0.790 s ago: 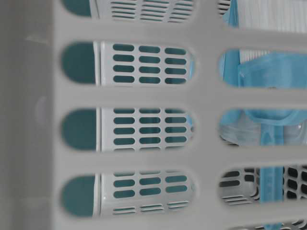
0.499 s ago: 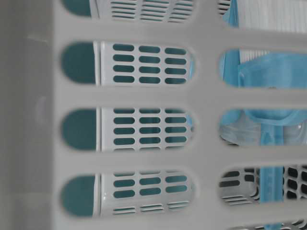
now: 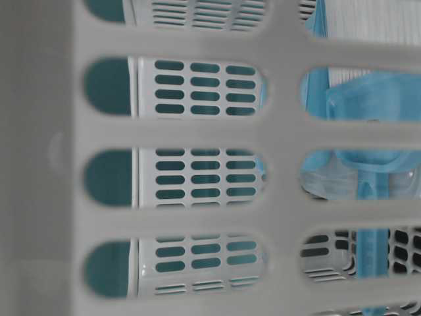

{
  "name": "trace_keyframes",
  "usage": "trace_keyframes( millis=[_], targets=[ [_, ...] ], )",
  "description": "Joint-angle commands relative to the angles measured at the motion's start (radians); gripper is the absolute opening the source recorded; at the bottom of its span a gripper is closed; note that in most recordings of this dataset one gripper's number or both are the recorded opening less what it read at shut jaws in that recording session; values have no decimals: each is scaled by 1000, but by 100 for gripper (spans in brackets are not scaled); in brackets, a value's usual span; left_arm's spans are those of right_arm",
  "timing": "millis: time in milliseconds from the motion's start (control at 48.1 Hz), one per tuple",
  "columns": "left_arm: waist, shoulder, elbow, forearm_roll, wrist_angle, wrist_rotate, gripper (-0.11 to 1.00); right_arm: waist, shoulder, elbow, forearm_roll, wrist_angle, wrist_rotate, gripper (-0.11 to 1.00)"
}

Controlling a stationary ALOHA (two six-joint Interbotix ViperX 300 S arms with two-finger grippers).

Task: Pick up the hand brush from the shopping basket with the left arm.
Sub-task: 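Move the left gripper over the blue hand brush handle in the basket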

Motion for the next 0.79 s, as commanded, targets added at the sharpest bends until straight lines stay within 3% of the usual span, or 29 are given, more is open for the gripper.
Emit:
trace_keyframes(
  millis=[0, 208, 582, 665, 769],
  targets=[
    [-8, 101, -127, 3, 127, -2, 0, 3, 9, -11, 5, 2, 0, 0],
    [-18, 261, -233, 3, 293, -5, 0, 2, 9, -8, 5, 12, 0, 0],
    [-32, 319, -160, 3, 252, -61, 2, 2, 9, 5, 5, 14, 0, 0],
    [-38, 321, -144, 2, 206, -72, 20, 2, 9, 6, 5, 14, 0, 0],
    [-54, 333, -129, 3, 179, -77, 53, 2, 8, 6, 5, 14, 0, 0]
  ],
)
